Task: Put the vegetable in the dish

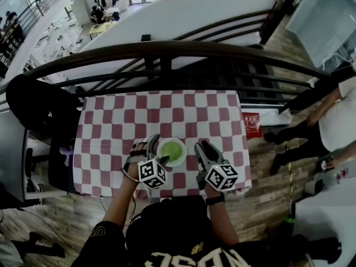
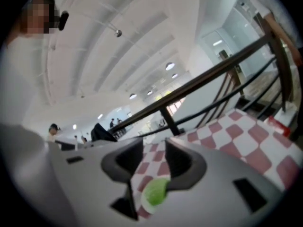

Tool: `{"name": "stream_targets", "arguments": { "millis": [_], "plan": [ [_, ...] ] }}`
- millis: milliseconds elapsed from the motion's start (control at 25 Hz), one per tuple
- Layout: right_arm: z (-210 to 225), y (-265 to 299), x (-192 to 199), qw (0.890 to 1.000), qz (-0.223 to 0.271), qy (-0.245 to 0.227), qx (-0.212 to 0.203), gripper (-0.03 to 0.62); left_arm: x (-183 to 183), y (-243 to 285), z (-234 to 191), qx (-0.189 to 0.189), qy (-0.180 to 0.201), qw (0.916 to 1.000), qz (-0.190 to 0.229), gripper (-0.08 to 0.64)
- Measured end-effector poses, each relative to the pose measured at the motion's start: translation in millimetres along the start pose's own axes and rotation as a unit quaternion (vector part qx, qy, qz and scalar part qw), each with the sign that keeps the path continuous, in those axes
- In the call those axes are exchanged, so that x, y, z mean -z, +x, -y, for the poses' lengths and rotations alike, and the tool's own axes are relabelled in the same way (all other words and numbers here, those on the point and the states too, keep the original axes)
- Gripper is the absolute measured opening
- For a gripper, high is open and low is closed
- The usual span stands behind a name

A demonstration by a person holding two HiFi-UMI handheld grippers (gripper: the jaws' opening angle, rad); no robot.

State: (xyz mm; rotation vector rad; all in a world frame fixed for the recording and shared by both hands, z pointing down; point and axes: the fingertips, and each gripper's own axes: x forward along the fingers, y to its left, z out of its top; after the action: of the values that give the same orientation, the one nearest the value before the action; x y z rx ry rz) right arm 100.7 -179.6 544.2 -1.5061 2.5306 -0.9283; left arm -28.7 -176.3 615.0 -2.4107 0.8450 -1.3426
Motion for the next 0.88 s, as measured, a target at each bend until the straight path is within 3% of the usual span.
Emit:
{"name": "stream_targets", "arguments": {
  "millis": [80, 160, 240, 320, 480, 600, 800, 880],
  "plan": [
    [-11.7, -4.4, -14.6, 0.998, 0.011, -0.052, 0.019, 0.15, -4.7, -23.9, -24.4, -0.011, -0.119, 0.9924, 0.03, 0.463],
    [-29.8, -9.0, -27.6, 0.994, 0.02, -0.104, 0.021, 0.149, -12.1, -49.6, -44.1, -0.019, -0.219, 0.9728, 0.075, 0.454],
    [-49.5, -13.5, -37.4, 0.989, 0.026, -0.144, 0.013, 0.136, -22.3, -77.1, -61.3, -0.038, -0.286, 0.9497, 0.122, 0.397],
    [-68.6, -16.8, -45.1, 0.984, 0.036, -0.174, 0.003, 0.105, -31.3, -101.3, -73.3, -0.064, -0.326, 0.9289, 0.164, 0.304],
    [-101.1, -20.8, -53.6, 0.973, 0.057, -0.223, -0.008, 0.047, -38.9, -135.4, -85.2, -0.139, -0.357, 0.8974, 0.219, 0.167],
    [-119.7, -25.0, -48.7, 0.971, 0.06, -0.228, -0.027, 0.015, -39.3, -154.3, -84.7, -0.195, -0.363, 0.8789, 0.24, 0.03],
    [-133.9, -26.3, -37.3, 0.968, 0.043, -0.247, -0.02, 0.015, -54.5, -174.8, -75.7, -0.212, -0.368, 0.8618, 0.277, 0.017],
    [-135.6, -27.9, -36.4, 0.965, 0.043, -0.258, -0.015, 0.015, -60.7, -177.8, -74.6, -0.209, -0.368, 0.8593, 0.287, 0.017]
  ]
}}
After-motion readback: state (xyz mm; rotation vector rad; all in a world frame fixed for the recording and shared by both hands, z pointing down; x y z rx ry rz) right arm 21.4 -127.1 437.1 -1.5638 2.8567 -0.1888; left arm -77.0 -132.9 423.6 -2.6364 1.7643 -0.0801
